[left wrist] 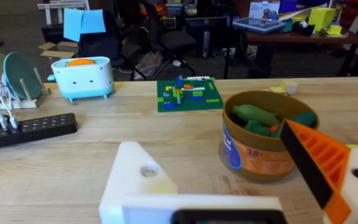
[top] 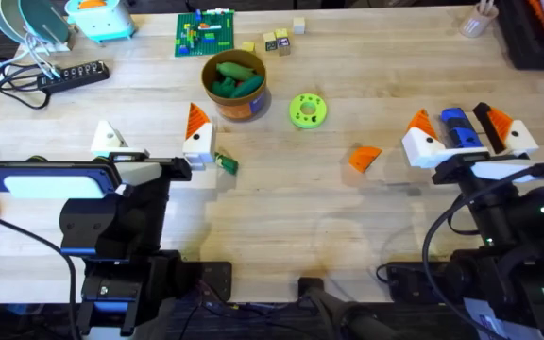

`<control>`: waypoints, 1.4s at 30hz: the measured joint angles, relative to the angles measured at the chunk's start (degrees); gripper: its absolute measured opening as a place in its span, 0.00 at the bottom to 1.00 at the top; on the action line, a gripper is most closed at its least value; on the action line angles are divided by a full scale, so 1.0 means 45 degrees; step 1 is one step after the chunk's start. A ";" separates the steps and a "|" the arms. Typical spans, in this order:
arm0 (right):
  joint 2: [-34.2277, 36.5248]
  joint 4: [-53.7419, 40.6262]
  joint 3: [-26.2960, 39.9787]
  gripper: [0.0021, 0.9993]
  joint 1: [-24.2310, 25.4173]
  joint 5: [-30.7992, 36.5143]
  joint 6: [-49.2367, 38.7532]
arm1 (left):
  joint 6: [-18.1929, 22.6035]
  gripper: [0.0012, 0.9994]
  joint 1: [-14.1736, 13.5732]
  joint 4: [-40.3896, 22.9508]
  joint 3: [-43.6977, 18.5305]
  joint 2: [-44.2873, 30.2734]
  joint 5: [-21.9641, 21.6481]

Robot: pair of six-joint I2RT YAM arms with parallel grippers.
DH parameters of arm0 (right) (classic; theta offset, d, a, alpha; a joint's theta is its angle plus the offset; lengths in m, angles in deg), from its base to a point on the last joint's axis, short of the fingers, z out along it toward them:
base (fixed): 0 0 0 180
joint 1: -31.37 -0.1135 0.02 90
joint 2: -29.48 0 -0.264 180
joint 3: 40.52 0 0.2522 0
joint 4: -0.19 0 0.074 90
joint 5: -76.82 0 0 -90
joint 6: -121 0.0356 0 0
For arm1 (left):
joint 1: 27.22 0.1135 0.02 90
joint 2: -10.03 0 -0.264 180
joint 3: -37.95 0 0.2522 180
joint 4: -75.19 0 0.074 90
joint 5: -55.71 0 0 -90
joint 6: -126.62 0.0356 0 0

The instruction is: Pick up the gripper from the table and insert it into the empty holder that is missing its gripper. Then pick up a screw, insert it into the mounting hole, and use the screwdriver to tighten it. Finally, clean up the table by picking up the vegetable and placing it into the bucket.

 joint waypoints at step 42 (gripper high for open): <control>0.8928 -0.9223 1.2042 0.99 0.0034 -0.0122 0.0724 | 0.0097 0.99 0.0000 -1.2357 -1.3338 -0.9151 -0.1744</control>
